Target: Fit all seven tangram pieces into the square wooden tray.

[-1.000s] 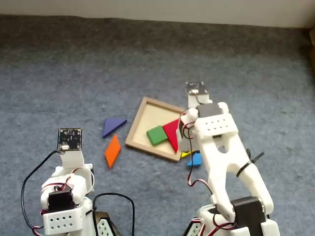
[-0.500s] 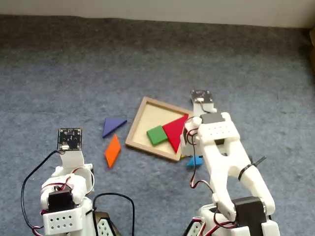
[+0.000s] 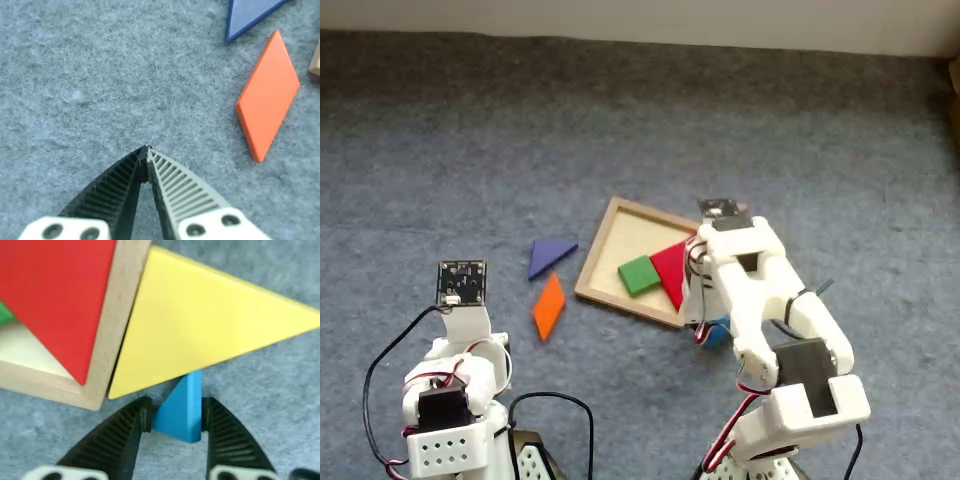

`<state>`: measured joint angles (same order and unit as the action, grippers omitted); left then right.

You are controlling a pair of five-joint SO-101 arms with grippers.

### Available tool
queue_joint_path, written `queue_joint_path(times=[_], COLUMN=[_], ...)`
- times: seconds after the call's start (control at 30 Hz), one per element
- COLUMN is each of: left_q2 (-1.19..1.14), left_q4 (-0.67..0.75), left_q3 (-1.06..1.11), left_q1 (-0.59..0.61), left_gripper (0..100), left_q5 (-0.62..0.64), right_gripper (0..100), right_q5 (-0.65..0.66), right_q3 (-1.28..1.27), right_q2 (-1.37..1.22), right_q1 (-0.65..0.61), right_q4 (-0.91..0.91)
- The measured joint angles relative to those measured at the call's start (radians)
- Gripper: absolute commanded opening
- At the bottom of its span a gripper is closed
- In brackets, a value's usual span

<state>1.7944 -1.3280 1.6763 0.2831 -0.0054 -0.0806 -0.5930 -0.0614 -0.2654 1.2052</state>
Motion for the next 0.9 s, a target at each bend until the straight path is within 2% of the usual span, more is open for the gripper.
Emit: queue_joint_path(times=[0.17, 0.47, 0.67, 0.77, 0.9], left_q2=[0.0, 0.0, 0.0, 0.0, 0.0], left_q4=[0.0, 0.0, 0.0, 0.0, 0.0], left_q3=[0.0, 0.0, 0.0, 0.0, 0.0], left_q1=[0.0, 0.0, 0.0, 0.0, 0.0], left_gripper=[1, 1, 1, 1, 1], left_q5=[0.0, 0.0, 0.0, 0.0, 0.0], right_gripper=[0.9, 0.4, 0.4, 0.4, 0.4], right_q5=[0.0, 0.048, 0.091, 0.112, 0.089], right_q3=[0.008, 0.008, 0.008, 0.008, 0.008], right_q2=[-0.002, 0.011, 0.252, 0.367, 0.394], right_q1=[0.031, 0.029, 0.026, -0.029, -0.095], right_q4=[0.0, 0.066, 0.077, 0.081, 0.083])
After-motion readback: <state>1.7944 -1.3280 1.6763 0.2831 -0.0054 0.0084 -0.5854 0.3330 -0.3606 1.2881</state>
